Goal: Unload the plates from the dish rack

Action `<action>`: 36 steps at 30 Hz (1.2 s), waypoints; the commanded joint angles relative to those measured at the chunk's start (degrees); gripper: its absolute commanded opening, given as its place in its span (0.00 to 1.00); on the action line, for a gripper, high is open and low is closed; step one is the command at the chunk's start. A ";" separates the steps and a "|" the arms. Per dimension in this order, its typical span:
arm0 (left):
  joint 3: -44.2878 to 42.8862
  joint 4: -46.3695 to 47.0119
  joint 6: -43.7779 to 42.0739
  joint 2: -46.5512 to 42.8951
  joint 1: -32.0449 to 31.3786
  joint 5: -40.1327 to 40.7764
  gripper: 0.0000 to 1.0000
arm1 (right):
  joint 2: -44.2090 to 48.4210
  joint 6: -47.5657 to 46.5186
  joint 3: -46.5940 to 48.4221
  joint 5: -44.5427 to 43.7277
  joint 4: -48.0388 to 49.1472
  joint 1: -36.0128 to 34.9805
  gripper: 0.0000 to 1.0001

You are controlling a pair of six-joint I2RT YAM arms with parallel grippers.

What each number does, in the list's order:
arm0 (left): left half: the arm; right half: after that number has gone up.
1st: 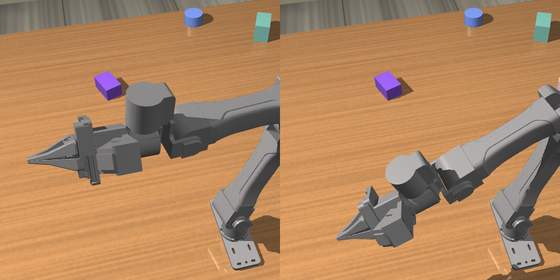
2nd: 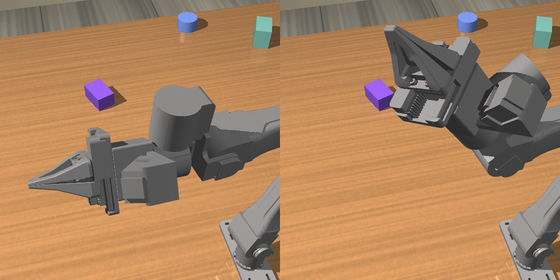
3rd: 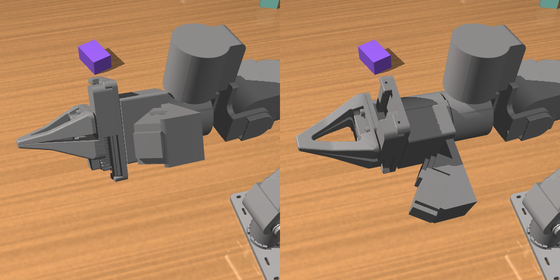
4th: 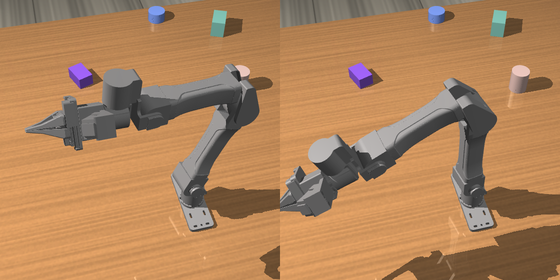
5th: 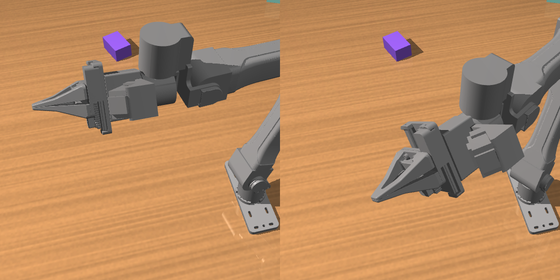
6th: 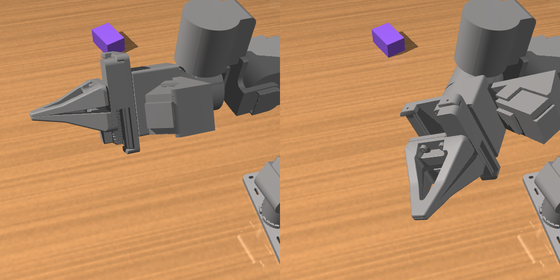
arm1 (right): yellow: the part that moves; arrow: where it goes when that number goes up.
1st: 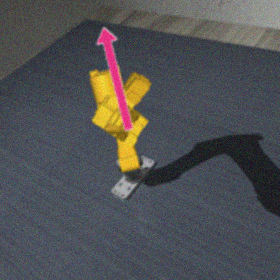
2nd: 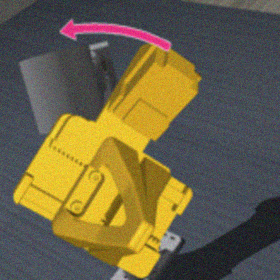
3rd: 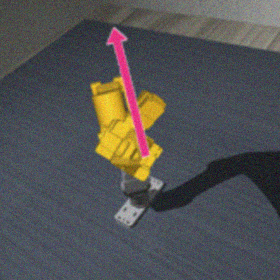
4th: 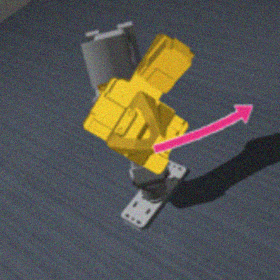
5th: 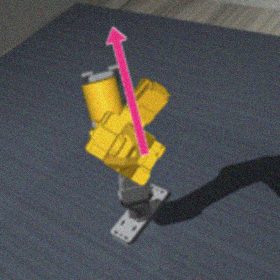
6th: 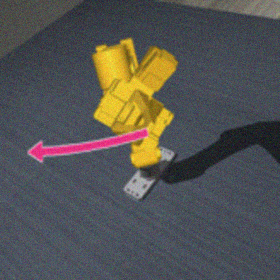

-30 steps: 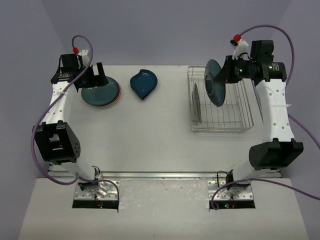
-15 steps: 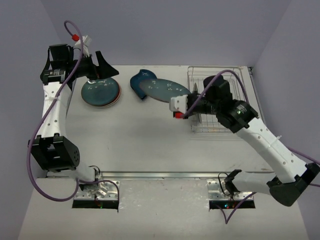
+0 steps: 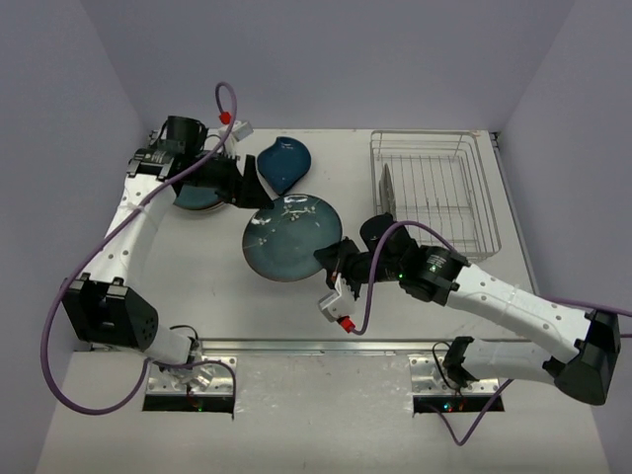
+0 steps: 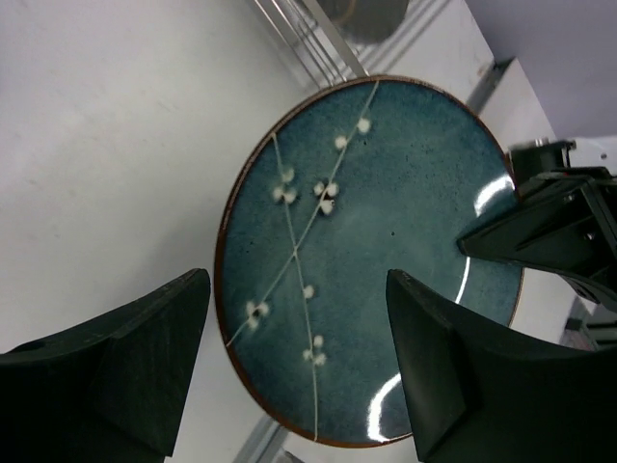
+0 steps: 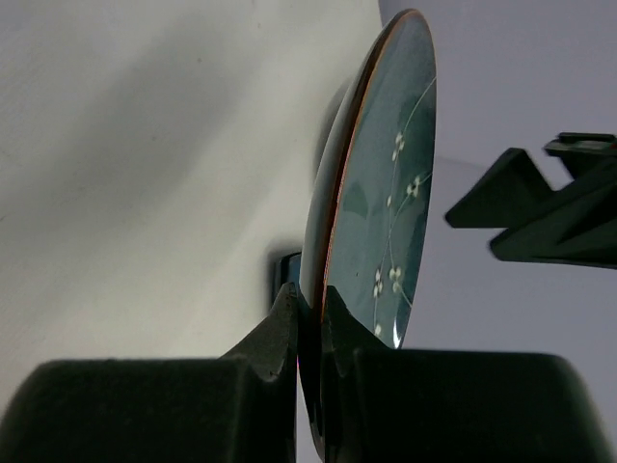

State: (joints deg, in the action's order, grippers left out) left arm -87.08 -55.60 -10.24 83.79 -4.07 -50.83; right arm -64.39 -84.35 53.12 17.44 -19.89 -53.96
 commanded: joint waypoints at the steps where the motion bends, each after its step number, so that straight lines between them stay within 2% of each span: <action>1: 1.84 -5.81 -5.75 -0.13 -0.31 -0.60 0.66 | 4.20 -5.41 0.35 -2.83 20.71 -1.21 0.00; 10: 3.40 -1.12 -2.08 -1.15 -0.41 2.29 0.65 | 5.25 -5.47 -1.10 -3.91 23.02 -1.67 0.00; 15: 3.67 -4.51 -4.69 1.02 -0.41 -6.54 0.58 | 4.98 -6.07 -2.13 -4.60 27.38 -1.67 0.00; 18: 4.06 -7.57 -6.54 2.74 -0.41 -12.15 0.40 | 4.38 -6.97 -2.81 -4.83 30.09 -1.67 0.00; 22: 6.09 -6.91 -5.02 2.85 -0.41 -18.50 0.06 | 3.26 -8.55 -4.86 -6.39 35.09 -1.74 0.00; 23: 6.91 -6.38 -4.34 2.64 -0.37 -19.61 0.01 | 2.99 -8.79 -5.62 -6.88 36.35 -1.76 0.01; 24: 7.81 -5.79 -3.59 2.36 -0.17 -20.73 0.00 | 2.73 -8.87 -6.18 -7.39 36.94 -1.75 0.06; 26: 8.91 -5.05 -2.74 2.03 1.12 -22.17 0.00 | 2.40 -8.46 -6.19 -8.38 36.44 -1.71 0.27; 27: 9.18 -4.89 -2.52 2.08 2.12 -22.92 0.00 | 2.35 -7.98 -6.19 -8.86 36.18 -1.76 0.38; 29: 8.72 -5.00 -2.14 3.48 5.81 -25.64 0.00 | 2.34 -7.52 -6.69 -10.16 35.87 -1.68 0.67; 32: 6.58 -5.48 -2.18 6.81 13.54 -27.56 0.00 | 2.34 -6.65 -7.59 -12.74 36.18 -1.70 0.82; 34: 3.17 -5.84 -2.85 10.11 19.68 -26.11 0.00 | 2.69 -5.13 -8.00 -14.44 35.04 -1.67 0.92; 36: 0.65 -1.96 0.96 13.56 24.77 -24.14 0.00 | 3.15 -3.39 -7.95 -16.62 33.78 -1.71 0.98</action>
State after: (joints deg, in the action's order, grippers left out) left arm -80.51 -63.03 -11.85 93.42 11.57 -71.85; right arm -62.82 -90.29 44.21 5.99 7.08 -55.68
